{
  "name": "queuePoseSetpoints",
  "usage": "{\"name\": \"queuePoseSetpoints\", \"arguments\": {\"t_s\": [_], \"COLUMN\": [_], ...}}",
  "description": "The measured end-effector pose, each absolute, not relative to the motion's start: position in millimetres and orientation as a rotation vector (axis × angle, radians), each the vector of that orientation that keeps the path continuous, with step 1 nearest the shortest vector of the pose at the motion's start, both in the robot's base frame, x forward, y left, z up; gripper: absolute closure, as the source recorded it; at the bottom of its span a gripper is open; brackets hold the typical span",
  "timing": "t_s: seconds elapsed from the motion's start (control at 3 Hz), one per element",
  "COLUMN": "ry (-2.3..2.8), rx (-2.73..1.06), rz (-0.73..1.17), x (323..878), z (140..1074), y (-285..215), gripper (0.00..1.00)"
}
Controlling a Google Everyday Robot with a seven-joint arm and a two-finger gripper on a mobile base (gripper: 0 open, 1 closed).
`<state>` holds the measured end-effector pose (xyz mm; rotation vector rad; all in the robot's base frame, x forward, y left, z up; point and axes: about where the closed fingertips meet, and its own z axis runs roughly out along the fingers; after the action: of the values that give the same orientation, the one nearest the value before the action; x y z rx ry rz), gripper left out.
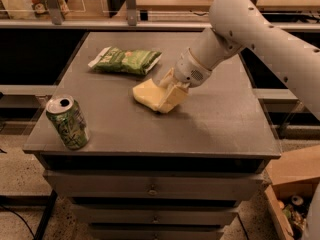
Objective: Move sponge near green can
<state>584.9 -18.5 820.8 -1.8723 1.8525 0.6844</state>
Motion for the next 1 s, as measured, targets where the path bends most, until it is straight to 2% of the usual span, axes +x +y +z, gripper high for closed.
{"name": "queuePoseSetpoints", "arguments": {"t_s": [1.0], "ry": [1.81], "rx": [-1.902], "rz": [0.72], "x": [588.0], "z": [822.8], "y": [-5.7], "gripper": [1.0]}}
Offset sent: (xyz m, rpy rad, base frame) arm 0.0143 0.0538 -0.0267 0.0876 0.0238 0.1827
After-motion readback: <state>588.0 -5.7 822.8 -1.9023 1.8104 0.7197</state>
